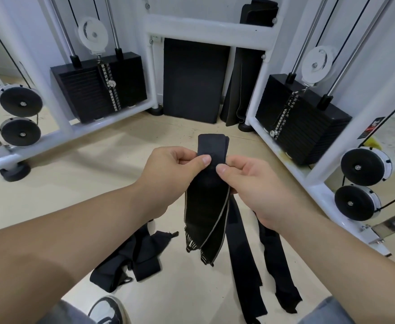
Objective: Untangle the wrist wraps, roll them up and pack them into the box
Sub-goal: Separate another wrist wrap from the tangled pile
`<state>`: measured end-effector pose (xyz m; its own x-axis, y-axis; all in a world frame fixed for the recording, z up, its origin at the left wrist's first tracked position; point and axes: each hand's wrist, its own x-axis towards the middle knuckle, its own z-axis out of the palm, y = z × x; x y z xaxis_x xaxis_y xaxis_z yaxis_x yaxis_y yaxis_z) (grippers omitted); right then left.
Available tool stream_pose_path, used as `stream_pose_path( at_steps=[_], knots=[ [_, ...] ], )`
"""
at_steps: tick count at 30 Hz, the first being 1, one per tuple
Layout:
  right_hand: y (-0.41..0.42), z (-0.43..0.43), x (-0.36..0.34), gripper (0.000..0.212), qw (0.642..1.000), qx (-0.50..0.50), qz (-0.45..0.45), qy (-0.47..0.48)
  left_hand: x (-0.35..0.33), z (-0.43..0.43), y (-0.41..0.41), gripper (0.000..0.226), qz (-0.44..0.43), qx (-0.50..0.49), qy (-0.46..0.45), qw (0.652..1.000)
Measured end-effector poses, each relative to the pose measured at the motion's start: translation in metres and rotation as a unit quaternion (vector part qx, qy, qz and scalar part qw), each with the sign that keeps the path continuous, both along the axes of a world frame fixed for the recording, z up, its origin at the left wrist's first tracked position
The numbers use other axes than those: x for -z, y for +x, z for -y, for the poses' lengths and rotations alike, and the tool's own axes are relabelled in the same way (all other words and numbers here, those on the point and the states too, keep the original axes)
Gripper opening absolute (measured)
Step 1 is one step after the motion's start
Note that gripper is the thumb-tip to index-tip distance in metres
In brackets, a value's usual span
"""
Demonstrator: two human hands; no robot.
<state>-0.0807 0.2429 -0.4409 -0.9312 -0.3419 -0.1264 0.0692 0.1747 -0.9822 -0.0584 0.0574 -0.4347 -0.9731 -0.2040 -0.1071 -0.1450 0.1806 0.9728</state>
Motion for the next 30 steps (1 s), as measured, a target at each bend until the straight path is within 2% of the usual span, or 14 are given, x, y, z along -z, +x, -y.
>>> stream_pose_path(
  at_steps=[3,5,7,11,13,16,18,20,22,25,30],
  knots=[
    [-0.002,0.004,0.006,0.025,0.999,0.040,-0.005,0.014,0.003,-0.002,0.001,0.046,0.012,0.068,-0.114,0.991],
    [-0.004,0.007,0.007,0.026,0.999,0.049,0.005,0.006,0.004,-0.006,0.001,0.053,0.008,0.100,-0.197,0.975],
    [-0.005,0.010,0.009,0.026,0.998,0.055,0.003,0.020,0.004,-0.010,0.001,0.046,0.018,0.127,-0.260,0.957],
    [-0.005,0.012,0.018,0.025,0.993,0.033,-0.030,0.112,0.005,-0.014,0.005,0.034,0.062,0.170,-0.284,0.942],
    [-0.005,0.012,0.018,0.025,0.990,0.030,-0.040,0.128,0.004,-0.014,0.007,0.035,0.044,0.173,-0.304,0.936],
    [-0.005,0.011,0.013,0.024,0.994,0.063,-0.025,0.082,0.002,-0.013,0.005,0.031,0.012,0.147,-0.236,0.960],
    [-0.009,0.011,0.009,0.024,0.993,0.101,-0.022,0.060,0.006,-0.016,0.007,0.027,0.028,0.140,-0.148,0.979],
    [-0.013,0.009,0.005,0.026,0.989,0.138,-0.017,0.045,0.014,-0.024,0.014,0.032,0.060,0.147,-0.105,0.982],
    [-0.017,0.006,0.003,0.026,0.984,0.175,-0.003,0.015,0.023,-0.036,0.020,0.037,0.086,0.163,-0.114,0.976],
    [-0.022,0.001,0.002,0.027,0.979,0.201,0.036,-0.024,0.029,-0.050,0.020,0.030,0.102,0.160,-0.136,0.972],
    [-0.024,-0.017,0.006,0.036,0.980,0.171,0.094,-0.034,0.034,-0.063,0.012,0.022,0.077,0.089,-0.146,0.982]
  ],
)
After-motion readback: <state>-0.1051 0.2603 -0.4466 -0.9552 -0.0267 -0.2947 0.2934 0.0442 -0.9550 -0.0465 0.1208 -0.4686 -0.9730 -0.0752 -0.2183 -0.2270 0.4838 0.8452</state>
